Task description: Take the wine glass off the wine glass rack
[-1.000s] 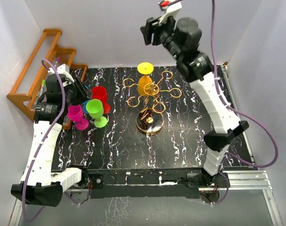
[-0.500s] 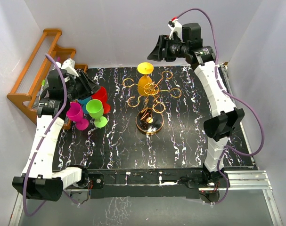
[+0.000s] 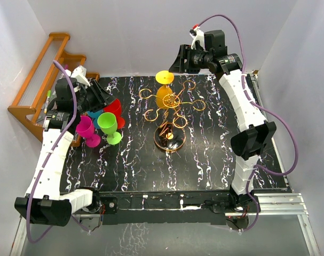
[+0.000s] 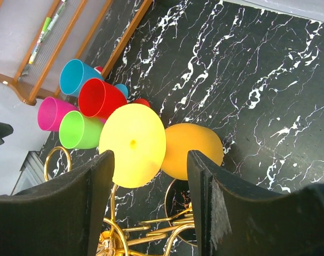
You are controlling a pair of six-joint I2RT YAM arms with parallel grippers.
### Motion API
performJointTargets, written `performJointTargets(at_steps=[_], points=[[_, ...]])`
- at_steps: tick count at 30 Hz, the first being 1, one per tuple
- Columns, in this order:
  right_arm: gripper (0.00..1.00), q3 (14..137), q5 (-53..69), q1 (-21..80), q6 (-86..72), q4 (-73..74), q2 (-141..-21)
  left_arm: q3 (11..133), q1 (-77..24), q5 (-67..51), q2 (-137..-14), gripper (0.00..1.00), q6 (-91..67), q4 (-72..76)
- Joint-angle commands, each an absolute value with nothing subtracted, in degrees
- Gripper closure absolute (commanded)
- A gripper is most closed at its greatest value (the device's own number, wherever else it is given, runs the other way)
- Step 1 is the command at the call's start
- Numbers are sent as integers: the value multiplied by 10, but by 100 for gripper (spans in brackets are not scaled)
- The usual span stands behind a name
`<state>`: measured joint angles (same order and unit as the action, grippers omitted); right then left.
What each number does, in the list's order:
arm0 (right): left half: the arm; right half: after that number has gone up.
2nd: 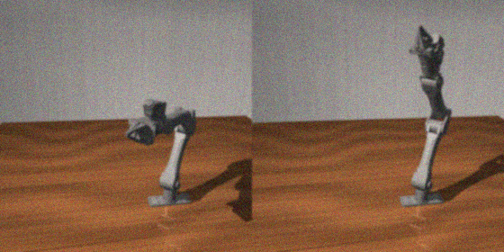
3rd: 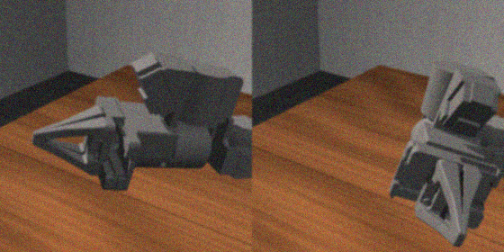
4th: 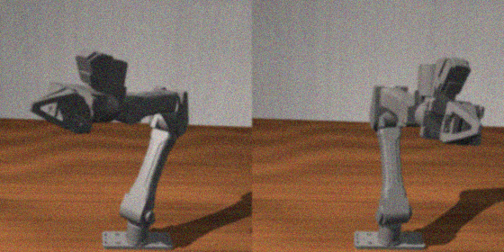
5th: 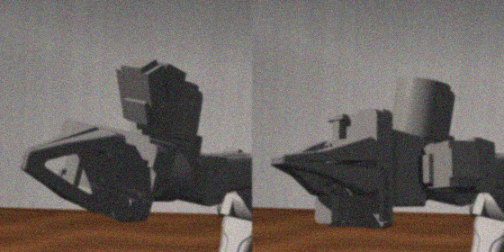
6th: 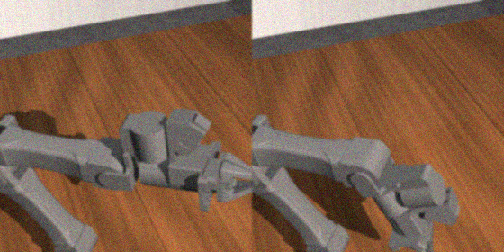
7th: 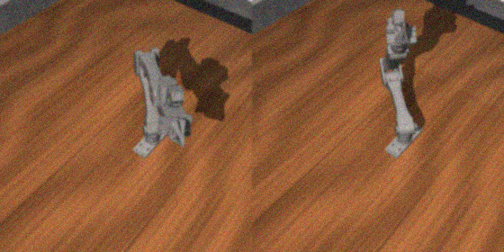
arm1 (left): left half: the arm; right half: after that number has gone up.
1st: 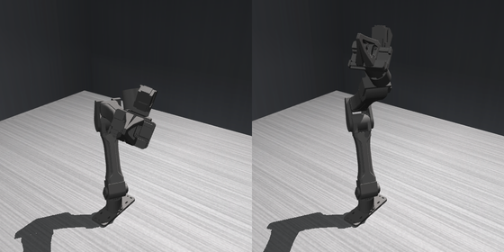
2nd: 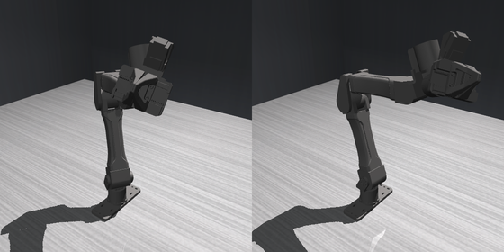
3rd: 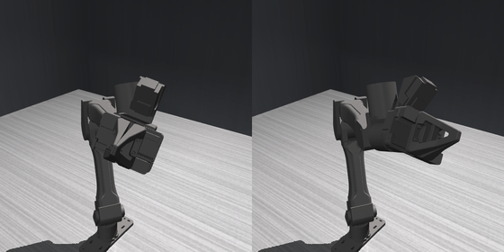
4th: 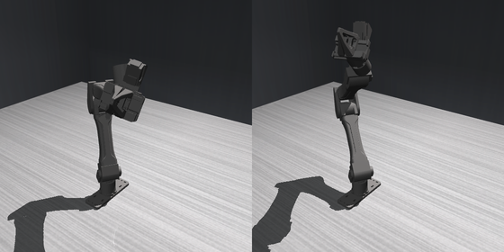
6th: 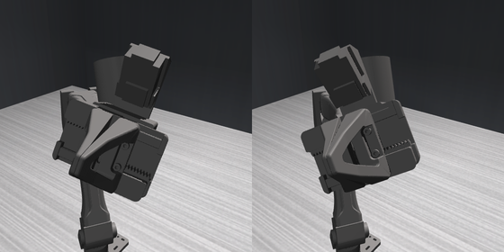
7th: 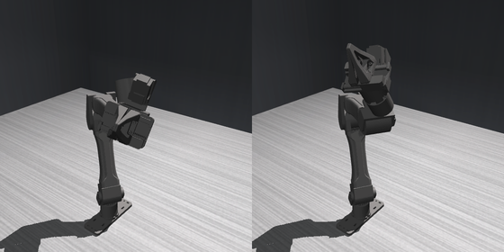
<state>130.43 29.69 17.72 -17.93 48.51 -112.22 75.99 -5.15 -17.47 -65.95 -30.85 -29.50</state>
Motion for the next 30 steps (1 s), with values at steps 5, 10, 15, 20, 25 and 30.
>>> performJointTargets(at_steps=[5, 10, 15, 20, 25, 30], points=[[43, 1314, 306, 180, -173, 465, -1130, 746, -51, -184, -656, 62, -301, -284], [45, 1316, 298, 188, -168, 467, -1138, 744, -51, -182, -654, 62, -297, -287], [45, 1320, 294, 195, -165, 467, -1145, 741, -51, -181, -649, 62, -297, -288], [47, 1323, 293, 202, -164, 466, -1151, 737, -51, -180, -646, 62, -296, -289], [51, 1322, 293, 206, -163, 466, -1154, 730, -51, -179, -644, 62, -295, -286], [63, 1319, 292, 206, -163, 465, -1154, 727, -51, -179, -643, 62, -295, -287]])
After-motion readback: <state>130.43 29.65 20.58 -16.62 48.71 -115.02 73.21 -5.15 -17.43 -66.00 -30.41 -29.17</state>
